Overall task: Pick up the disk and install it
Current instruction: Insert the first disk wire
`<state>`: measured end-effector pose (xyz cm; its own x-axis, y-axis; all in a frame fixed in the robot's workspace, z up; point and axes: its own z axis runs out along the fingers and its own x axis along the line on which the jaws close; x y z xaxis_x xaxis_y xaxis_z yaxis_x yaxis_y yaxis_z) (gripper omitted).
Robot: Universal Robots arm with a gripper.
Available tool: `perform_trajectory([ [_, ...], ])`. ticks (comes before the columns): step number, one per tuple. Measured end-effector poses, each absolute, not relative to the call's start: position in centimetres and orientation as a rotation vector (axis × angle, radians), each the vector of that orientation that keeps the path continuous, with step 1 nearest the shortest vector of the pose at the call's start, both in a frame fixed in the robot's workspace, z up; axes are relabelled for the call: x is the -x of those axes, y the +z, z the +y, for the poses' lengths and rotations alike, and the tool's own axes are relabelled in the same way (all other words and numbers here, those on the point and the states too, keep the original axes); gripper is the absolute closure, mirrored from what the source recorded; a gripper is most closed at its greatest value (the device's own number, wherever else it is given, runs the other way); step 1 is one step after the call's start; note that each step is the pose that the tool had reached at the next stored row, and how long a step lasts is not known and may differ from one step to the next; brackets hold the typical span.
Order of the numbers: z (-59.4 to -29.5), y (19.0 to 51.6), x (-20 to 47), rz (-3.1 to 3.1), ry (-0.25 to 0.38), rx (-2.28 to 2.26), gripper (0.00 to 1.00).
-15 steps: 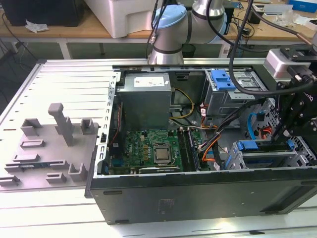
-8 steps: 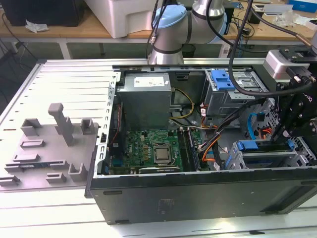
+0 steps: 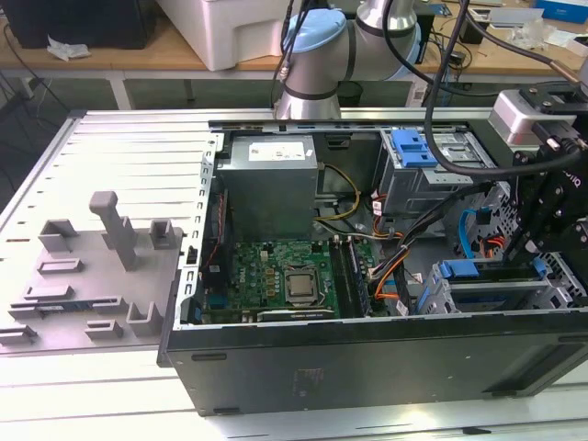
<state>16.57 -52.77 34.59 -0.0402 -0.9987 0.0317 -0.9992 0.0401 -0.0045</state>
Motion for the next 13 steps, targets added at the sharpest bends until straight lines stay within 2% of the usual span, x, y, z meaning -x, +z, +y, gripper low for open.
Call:
perform_trajectory([
  [13, -52.94, 34.40, -16.57, -2.251, 0.039, -2.163, 0.84],
])
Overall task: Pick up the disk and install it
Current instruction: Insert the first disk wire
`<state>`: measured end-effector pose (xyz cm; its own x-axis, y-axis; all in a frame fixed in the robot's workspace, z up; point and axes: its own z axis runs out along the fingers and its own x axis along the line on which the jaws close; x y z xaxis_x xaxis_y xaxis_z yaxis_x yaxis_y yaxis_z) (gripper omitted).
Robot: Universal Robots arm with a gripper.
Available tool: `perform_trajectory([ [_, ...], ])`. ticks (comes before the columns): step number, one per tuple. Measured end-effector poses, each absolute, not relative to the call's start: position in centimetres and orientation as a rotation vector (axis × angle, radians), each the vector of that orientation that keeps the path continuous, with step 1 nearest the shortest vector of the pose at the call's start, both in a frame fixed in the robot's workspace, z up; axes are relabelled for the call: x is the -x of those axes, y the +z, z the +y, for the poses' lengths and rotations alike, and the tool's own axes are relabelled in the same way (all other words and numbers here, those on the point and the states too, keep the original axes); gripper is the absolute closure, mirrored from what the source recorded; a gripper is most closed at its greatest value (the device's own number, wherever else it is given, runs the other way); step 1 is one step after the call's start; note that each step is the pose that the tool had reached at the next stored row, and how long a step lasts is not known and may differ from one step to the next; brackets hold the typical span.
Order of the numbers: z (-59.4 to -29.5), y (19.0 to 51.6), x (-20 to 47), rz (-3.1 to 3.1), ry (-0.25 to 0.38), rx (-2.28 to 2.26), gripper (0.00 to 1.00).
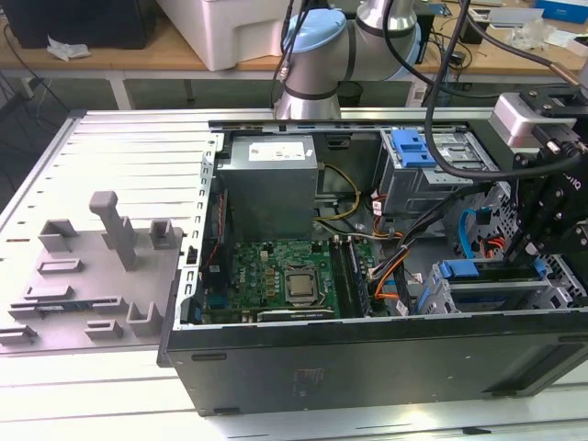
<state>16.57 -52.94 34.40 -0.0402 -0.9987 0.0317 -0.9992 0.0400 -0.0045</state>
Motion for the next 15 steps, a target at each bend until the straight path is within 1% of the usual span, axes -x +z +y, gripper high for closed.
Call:
perform_trajectory([
  [15, -52.92, 34.61, -16.57, -2.251, 0.039, -2.163, 0.84],
])
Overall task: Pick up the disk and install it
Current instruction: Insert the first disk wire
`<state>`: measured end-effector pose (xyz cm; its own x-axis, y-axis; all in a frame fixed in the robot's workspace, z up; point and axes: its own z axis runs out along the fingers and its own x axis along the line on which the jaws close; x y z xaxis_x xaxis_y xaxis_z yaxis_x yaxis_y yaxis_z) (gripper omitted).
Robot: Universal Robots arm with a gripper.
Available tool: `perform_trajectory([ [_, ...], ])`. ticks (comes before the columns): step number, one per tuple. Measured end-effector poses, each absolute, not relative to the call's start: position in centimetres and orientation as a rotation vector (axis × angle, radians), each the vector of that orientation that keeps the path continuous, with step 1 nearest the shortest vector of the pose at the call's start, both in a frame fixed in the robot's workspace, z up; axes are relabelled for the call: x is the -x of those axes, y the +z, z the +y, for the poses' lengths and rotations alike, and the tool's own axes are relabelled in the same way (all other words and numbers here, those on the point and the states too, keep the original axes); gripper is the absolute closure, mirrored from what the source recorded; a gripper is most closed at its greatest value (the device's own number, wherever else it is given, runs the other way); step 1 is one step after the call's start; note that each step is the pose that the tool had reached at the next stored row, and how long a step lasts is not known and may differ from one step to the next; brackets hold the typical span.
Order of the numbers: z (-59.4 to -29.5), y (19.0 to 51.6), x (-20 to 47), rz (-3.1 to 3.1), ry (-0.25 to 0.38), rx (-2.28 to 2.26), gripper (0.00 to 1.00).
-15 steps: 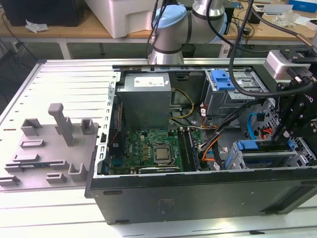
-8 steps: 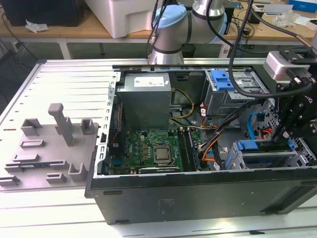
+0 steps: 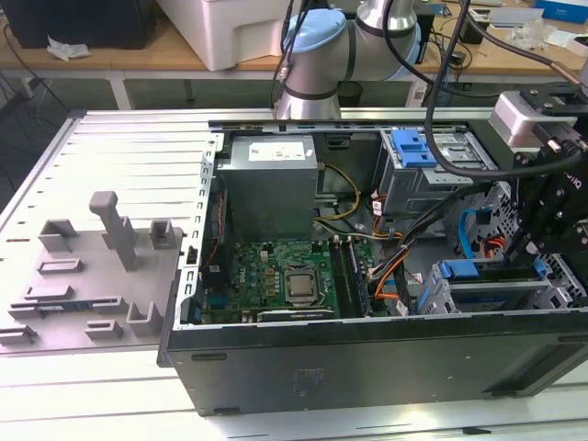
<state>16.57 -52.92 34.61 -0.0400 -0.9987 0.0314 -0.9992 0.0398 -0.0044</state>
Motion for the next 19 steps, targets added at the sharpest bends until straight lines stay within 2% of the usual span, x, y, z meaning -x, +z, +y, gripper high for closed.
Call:
perform_trajectory([
  [19, -52.78, 34.37, -16.57, -2.251, 0.040, -2.163, 0.84],
])
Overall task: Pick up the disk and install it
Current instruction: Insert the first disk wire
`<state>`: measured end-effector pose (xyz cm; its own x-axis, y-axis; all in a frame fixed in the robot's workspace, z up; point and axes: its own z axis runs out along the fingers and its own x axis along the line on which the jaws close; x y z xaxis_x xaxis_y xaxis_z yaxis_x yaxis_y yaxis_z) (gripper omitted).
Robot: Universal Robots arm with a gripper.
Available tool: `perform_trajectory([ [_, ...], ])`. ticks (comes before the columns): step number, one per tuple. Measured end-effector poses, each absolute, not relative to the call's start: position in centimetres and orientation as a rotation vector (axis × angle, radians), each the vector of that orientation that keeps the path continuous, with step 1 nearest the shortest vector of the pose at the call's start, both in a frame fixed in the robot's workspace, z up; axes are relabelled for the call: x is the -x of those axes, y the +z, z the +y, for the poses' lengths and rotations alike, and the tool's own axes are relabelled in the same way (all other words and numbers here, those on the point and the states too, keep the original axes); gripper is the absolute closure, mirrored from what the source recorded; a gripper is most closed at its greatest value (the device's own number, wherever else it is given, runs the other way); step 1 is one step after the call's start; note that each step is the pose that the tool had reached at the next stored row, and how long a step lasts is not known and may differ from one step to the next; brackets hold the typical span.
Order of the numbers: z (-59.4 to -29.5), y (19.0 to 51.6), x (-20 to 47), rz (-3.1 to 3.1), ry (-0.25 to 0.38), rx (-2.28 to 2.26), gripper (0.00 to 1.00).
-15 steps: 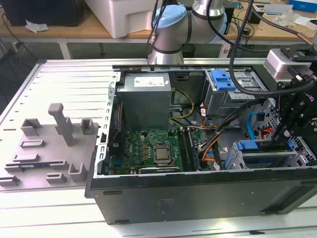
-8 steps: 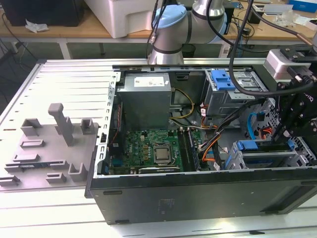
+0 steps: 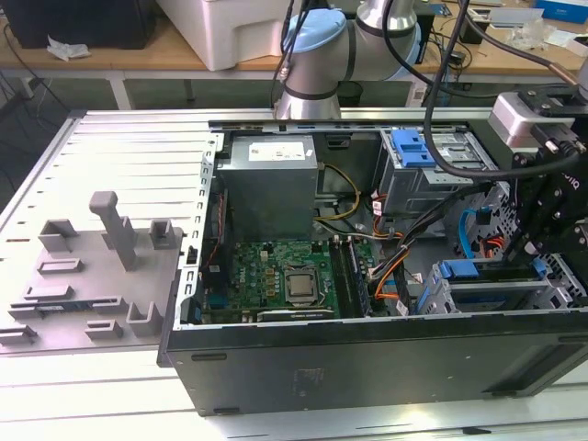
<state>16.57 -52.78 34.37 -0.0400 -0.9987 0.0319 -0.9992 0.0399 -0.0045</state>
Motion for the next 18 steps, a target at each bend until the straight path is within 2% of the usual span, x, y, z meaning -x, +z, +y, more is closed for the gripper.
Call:
perform_trajectory([
  [18, -52.79, 33.93, -16.57, -2.251, 0.040, -2.163, 0.84],
])
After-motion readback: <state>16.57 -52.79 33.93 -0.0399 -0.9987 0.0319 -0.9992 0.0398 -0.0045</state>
